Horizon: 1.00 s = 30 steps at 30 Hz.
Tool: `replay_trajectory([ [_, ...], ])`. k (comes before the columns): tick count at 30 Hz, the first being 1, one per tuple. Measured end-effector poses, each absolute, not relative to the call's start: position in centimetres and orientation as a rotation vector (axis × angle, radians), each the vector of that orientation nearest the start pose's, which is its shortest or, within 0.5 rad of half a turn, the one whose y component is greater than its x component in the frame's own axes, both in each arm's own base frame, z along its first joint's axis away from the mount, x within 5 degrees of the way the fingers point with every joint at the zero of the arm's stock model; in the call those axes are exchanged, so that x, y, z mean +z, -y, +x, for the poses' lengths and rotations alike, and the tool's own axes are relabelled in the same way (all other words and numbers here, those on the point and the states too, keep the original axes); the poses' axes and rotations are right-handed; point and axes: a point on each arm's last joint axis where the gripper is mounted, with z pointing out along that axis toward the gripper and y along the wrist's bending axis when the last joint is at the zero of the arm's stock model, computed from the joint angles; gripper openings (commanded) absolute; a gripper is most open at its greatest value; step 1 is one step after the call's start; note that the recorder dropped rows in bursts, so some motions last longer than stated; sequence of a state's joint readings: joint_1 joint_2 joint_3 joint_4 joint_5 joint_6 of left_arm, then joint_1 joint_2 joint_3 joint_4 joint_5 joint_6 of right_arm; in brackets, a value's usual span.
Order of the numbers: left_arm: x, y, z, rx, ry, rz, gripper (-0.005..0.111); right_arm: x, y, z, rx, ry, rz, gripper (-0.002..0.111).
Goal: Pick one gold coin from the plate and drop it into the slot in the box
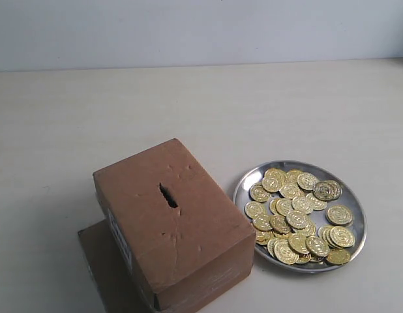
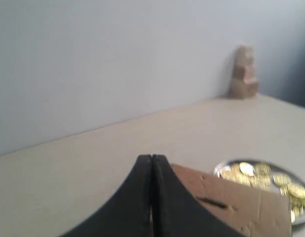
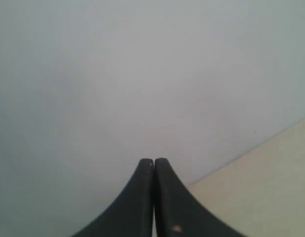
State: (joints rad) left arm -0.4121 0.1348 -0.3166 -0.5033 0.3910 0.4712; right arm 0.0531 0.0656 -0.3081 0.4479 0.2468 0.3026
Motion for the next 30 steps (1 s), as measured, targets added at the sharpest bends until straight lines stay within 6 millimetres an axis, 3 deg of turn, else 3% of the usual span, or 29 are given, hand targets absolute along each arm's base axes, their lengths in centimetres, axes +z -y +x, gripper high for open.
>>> replay_trajectory([
  [4, 27.0, 5.6, 5.0, -0.386, -1.586, 0.932, 0.000, 33.2, -2.4, 6.3, 0.575, -1.674, 0.120, 0.000],
  [8, 25.4, 7.6, 5.7, -0.353, -1.579, 1.283, 0.000, 34.5, -4.9, 11.7, 0.518, -2.011, -0.171, 0.000],
  [9, 25.1, 8.1, 5.8, -0.336, -1.551, 1.362, 0.000, 33.7, -6.1, 14.2, 0.515, -2.161, -0.264, 0.000],
  [11, 24.7, 8.6, 6.1, -0.307, -1.515, 1.444, 0.000, 32.8, -7.6, 17.0, 0.492, -2.303, -0.368, 0.000],
  [13, 24.7, 8.8, 6.2, -0.285, -1.483, 1.481, 0.000, 30.6, -8.9, 20.3, 0.451, -2.489, -0.463, 0.002],
  [18, 24.7, 8.9, 6.3, -0.266, -1.457, 1.486, 0.000, 24.1, -10.5, 25.4, 0.353, -2.857, -0.594, 0.027],
  [23, 24.9, 8.7, 6.2, -0.263, -1.442, 1.473, 0.000, 19.5, -10.4, 27.5, 0.207, -3.057, -0.658, 0.061],
  [30, 25.1, 8.6, 6.1, -0.265, -1.430, 1.457, 0.000, 16.1, -10.1, 28.9, 0.078, -3.139, -0.597, 0.063],
])
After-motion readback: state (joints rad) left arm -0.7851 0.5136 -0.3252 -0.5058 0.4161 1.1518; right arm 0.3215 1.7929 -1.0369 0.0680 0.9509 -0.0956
